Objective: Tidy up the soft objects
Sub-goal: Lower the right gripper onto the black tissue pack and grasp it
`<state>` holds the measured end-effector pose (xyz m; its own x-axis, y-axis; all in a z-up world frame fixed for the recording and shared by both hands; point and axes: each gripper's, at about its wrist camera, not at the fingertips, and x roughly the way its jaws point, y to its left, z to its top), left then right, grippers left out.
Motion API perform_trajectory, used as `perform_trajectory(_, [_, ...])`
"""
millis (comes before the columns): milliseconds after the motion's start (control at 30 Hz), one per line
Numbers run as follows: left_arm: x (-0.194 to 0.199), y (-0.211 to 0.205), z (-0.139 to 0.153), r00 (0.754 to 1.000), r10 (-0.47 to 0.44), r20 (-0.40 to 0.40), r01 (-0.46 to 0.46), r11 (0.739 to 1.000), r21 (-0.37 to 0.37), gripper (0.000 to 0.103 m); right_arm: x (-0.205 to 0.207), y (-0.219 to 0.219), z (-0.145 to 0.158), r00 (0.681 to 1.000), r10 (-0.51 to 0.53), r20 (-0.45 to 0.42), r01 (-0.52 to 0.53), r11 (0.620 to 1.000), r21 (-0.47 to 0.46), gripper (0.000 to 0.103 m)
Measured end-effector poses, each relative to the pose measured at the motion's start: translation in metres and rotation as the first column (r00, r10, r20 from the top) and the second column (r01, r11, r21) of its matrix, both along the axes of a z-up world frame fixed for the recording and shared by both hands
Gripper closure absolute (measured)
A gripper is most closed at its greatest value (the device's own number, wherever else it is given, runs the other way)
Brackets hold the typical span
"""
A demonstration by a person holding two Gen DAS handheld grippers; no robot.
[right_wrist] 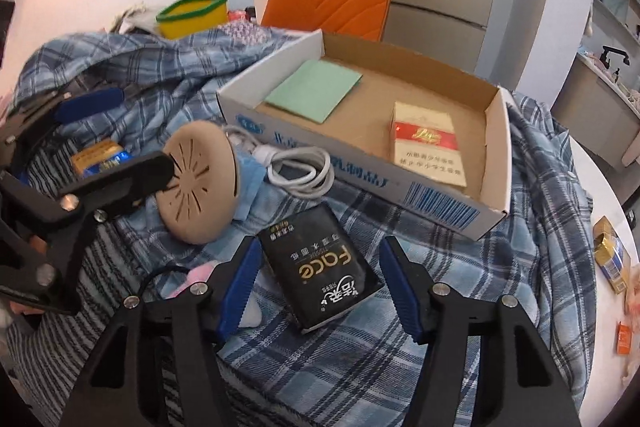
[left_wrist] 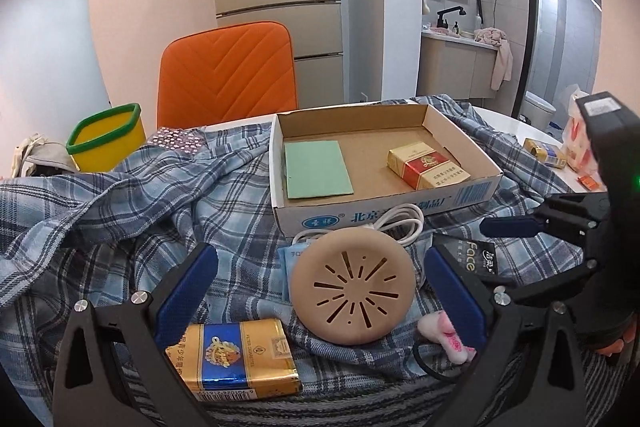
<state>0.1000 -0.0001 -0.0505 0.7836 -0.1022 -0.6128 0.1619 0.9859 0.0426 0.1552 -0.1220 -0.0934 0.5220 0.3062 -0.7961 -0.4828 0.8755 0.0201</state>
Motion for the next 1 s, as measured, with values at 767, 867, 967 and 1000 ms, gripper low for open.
perform_trajectory(767, [0.012, 0.0, -0.011, 0.996, -0.004, -0.087, 0.005, 1.0, 0.007, 0.0, 0.002, 0.003, -0.007, 1.0, -0.005, -0.016, 0.004, 0.999, -0.035, 0.054])
perform_trajectory(867, [0.014, -0.004, -0.014, 0.994, -0.023, -0.106, 0.025, 1.0, 0.016, 0.0, -0.006, -0.002, 0.003, 0.998, -0.033, 0.055, 0.034, 0.999, -0.025, 0.054])
perform_trajectory(967, [0.018, -0.007, -0.019, 0.99, -0.037, -0.135, 0.041, 0.999, 0.022, 0.0, -0.009, -0.011, 0.013, 0.991, -0.086, 0.107, 0.087, 0.996, -0.003, 0.054])
perform_trajectory(1000, [0.02, -0.009, -0.02, 0.988, -0.043, -0.151, 0.047, 0.999, 0.024, 0.0, -0.009, -0.014, 0.015, 0.988, -0.099, 0.115, 0.099, 0.995, 0.008, 0.054])
